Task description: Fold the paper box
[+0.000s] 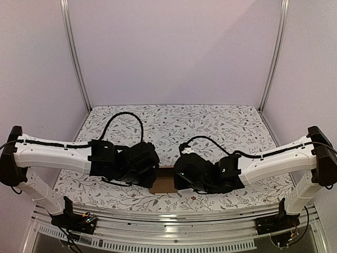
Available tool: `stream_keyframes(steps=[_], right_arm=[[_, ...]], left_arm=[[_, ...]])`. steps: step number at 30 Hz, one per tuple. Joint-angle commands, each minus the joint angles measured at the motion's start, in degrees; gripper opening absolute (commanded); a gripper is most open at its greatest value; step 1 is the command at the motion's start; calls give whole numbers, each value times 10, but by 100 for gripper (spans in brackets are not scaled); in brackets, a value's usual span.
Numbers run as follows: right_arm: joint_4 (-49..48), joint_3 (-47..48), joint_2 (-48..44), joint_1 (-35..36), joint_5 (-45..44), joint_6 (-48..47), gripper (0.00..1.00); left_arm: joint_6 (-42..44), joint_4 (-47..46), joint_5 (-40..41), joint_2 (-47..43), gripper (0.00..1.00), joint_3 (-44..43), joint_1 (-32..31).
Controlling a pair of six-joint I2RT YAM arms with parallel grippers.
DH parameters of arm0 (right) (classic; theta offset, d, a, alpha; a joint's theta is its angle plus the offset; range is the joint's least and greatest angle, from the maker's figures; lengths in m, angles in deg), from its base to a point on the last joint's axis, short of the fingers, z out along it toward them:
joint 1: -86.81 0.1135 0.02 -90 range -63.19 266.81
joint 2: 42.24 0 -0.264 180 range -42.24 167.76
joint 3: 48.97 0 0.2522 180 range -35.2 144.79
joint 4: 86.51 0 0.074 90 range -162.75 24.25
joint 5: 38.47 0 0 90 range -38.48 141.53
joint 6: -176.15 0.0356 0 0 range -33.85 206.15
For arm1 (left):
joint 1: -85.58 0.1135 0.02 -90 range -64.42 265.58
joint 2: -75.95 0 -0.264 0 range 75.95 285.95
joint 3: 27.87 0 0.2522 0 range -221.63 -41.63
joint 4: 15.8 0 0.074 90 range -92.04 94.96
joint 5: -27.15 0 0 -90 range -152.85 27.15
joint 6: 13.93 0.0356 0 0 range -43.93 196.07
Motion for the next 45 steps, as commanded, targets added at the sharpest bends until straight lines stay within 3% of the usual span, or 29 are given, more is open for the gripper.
stream_keyframes(steps=[1, 11, 17, 19, 31, 45], right_arm=[[23, -1, 28, 5, -8, -4, 0], [23, 8, 37, 5, -23, -34, 0], [22, 13, 40, 5, -23, -75, 0], [23, 15, 41, 6, -23, -91, 0], [22, 19, 48, 5, -20, -129, 0], [23, 23, 57, 6, -22, -131, 0]], left_arm=[[15, 5, -38, -34, 38, 15, -10], [47, 29, -72, -135, 45, 30, 8], [102, 7, -96, -141, 13, 4, 61], [121, -18, -111, -141, 8, 2, 80], [166, -69, -178, -64, 1, -29, 118], [133, -143, -230, -39, 0, 69, 119]])
